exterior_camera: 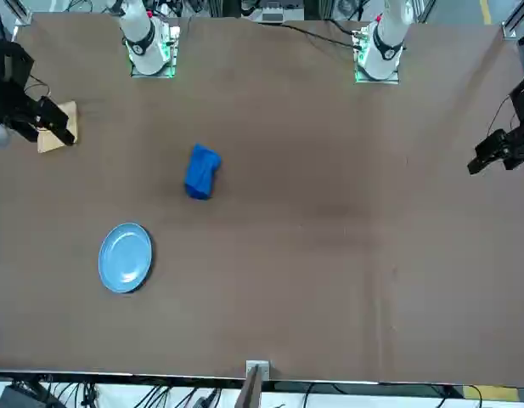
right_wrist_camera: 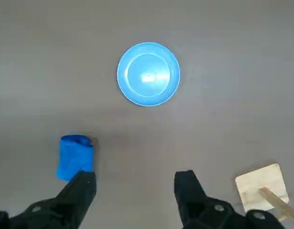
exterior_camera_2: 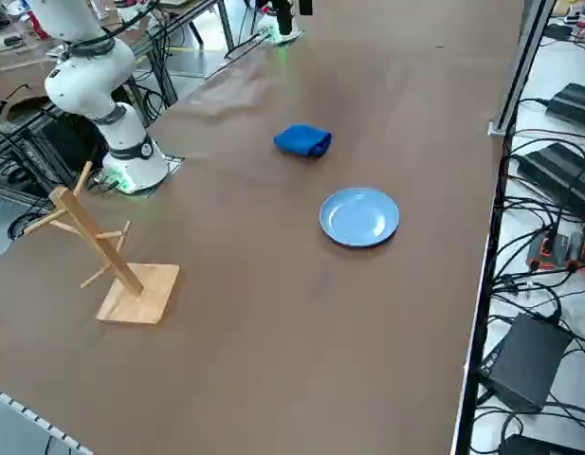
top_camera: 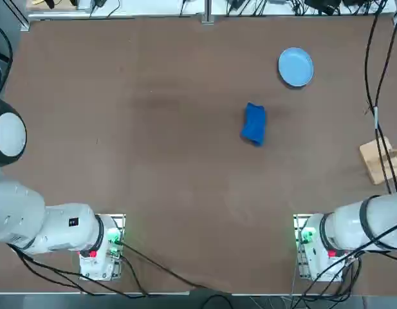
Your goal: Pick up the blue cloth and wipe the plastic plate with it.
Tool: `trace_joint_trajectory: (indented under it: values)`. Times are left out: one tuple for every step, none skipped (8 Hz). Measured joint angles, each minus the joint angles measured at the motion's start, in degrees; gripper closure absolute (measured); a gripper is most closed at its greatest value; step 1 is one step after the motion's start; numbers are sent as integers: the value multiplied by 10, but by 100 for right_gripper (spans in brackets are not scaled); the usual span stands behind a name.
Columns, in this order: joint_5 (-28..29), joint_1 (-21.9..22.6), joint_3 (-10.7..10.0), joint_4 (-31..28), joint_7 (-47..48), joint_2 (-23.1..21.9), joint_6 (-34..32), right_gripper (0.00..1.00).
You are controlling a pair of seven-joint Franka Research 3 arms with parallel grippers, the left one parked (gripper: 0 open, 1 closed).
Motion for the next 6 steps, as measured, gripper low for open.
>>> trace_joint_trajectory:
  values:
    - [0, 0, 0, 0, 0, 0, 0, 0]
    - [0, 1, 0, 0, 0, 0, 0, 0]
    - [0, 2, 1, 0, 0, 0, 1, 0]
    - [0, 4, 1, 0, 1, 0, 2, 0]
    - [0, 5, 2, 0, 1, 2, 6, 0]
    - [0, 6, 2, -1, 1, 9, 9, 0]
